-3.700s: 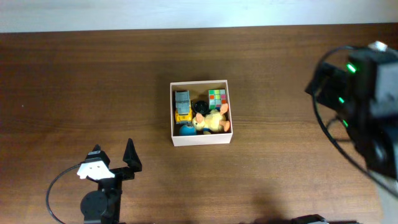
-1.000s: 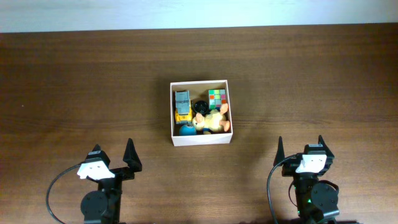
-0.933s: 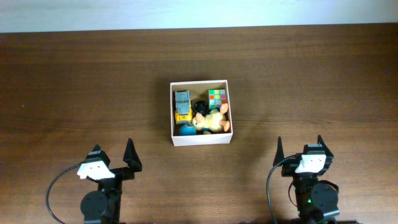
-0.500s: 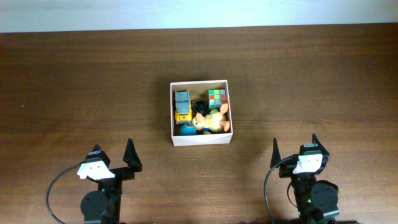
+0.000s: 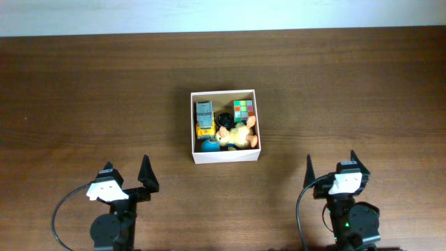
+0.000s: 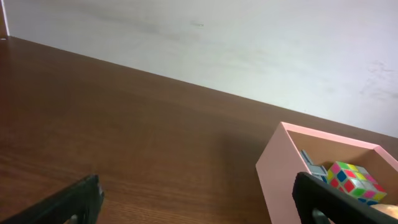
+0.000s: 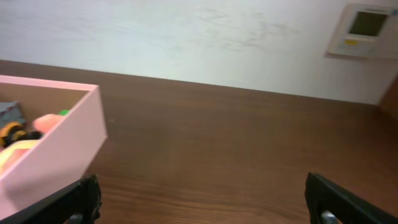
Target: Pack container
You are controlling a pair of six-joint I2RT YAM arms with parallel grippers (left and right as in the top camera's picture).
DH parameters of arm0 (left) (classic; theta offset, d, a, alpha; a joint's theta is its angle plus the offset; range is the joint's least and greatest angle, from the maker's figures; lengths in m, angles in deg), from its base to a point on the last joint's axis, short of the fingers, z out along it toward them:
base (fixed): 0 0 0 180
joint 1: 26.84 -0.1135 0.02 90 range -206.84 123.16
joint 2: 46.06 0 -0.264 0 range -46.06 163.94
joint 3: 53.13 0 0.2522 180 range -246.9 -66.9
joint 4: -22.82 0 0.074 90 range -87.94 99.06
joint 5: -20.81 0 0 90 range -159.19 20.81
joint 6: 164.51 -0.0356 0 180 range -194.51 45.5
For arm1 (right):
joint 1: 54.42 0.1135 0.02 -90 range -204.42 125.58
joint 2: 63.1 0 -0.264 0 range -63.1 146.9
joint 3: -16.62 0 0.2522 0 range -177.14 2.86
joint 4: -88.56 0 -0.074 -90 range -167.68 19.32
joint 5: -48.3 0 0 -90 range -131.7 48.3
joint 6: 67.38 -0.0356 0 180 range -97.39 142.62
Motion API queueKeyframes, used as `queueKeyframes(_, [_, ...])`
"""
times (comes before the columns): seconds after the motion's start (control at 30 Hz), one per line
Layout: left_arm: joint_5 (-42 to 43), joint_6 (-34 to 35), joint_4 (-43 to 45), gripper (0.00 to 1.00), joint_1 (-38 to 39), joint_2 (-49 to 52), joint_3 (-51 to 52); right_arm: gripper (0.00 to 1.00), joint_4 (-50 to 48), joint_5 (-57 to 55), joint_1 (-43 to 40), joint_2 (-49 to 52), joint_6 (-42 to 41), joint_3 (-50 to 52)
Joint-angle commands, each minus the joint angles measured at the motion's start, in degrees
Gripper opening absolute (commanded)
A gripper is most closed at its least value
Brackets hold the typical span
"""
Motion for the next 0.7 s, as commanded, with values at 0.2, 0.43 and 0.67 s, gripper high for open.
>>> queueKeyframes(0.2, [0.8,-0.9,0.2,0.99,-0.3,-0.5,0.4,0.99,-0.1,0.5,-3.9,-0.6,0.4,0.6])
queueKeyframes(0.43, [0.8,-0.9,0.2,0.99,-0.3,-0.5,0.4,0.98,-0.1,0.5,-3.9,-0.6,0.4,0.6])
queueKeyframes(0.67, [0.9,-0.9,0.2,0.99,-0.3,-0.5,0.4,0.99,-0.1,0.5,-3.9,-0.6,0.4,0.6])
